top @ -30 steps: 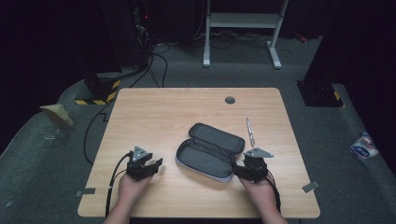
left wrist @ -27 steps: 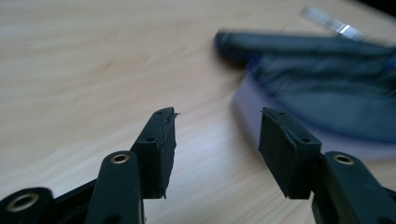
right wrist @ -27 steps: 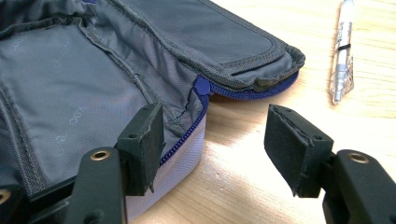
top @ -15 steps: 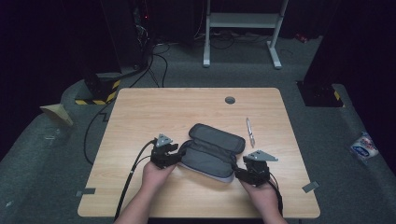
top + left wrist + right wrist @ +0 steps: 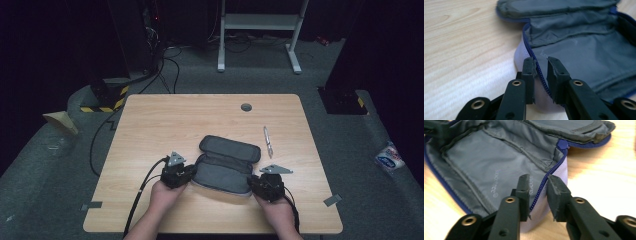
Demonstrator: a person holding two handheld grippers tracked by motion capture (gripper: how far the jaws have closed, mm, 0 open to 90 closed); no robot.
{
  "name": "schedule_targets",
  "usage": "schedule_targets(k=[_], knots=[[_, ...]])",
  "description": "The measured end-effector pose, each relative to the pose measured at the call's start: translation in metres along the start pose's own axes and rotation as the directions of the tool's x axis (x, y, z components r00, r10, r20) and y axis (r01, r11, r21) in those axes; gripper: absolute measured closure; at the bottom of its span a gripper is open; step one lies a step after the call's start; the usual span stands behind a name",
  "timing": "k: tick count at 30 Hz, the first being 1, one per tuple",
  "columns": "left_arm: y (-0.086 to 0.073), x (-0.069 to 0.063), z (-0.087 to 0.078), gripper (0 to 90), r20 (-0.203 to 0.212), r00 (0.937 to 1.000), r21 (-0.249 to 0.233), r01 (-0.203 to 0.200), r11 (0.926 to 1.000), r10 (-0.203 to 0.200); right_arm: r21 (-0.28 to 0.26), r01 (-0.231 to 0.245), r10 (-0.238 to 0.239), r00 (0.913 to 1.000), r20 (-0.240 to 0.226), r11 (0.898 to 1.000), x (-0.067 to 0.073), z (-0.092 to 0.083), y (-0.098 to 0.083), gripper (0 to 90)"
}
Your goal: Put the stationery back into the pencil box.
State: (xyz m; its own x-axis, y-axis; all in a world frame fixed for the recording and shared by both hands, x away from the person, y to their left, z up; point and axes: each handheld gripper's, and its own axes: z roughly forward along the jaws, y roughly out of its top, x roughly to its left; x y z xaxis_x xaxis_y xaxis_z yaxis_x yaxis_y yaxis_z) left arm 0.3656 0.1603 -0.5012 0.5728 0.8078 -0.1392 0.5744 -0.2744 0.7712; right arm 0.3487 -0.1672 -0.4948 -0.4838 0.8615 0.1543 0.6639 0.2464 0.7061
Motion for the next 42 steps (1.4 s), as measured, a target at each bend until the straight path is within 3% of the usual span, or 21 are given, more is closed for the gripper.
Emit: schedule_targets(k=[5, 7, 13, 19, 24, 28, 38, 42], knots=[[-0.013, -0.001, -0.011, 76.4, -0.001, 1.0000, -0.024, -0.009, 0.9997, 0.009, -0.003, 0.048, -0.048, 0.9988, 0.012, 0.999, 0.004, 0.008, 0.008, 77.2], [-0.017, 0.002, -0.014, 76.4, 0.013, 0.9997, -0.048, 0.019, 0.9987, -0.019, -0.015, 0.064, -0.064, 0.9978, 0.018, 0.998, 0.006, 0.013, 0.013, 78.4], [-0.017, 0.005, -0.012, 75.5, 0.011, 0.9996, -0.069, 0.028, 0.9972, -0.027, -0.029, 0.082, -0.080, 0.9960, 0.040, 0.996, 0.007, 0.023, 0.021, 80.0], [-0.014, 0.013, -0.007, 74.9, -0.023, 0.9984, -0.095, 0.049, 0.9943, -0.051, -0.040, 0.105, -0.102, 0.9929, 0.060, 0.994, 0.006, 0.032, 0.035, 80.3], [-0.014, 0.013, -0.004, 74.3, -0.018, 0.9987, -0.094, 0.045, 0.9945, -0.047, -0.038, 0.120, -0.117, 0.9908, 0.068, 0.992, 0.006, 0.036, 0.037, 80.5], [-0.014, 0.012, -0.006, 71.3, -0.016, 0.9989, -0.102, 0.042, 0.9939, -0.044, -0.049, 0.104, -0.101, 0.9928, 0.064, 0.993, 0.004, 0.035, 0.035, 79.6], [-0.008, 0.015, -0.017, 57.3, -0.016, 0.9976, -0.161, 0.063, 0.9849, -0.067, -0.135, 0.078, -0.074, 0.9966, 0.037, 0.988, 0.002, 0.017, 0.037, 64.3], [-0.005, 0.017, -0.025, 55.1, -0.034, 0.9983, -0.164, 0.041, 0.9856, -0.047, -0.151, 0.092, -0.086, 0.9954, 0.043, 0.984, 0.003, 0.013, 0.038, 61.5]])
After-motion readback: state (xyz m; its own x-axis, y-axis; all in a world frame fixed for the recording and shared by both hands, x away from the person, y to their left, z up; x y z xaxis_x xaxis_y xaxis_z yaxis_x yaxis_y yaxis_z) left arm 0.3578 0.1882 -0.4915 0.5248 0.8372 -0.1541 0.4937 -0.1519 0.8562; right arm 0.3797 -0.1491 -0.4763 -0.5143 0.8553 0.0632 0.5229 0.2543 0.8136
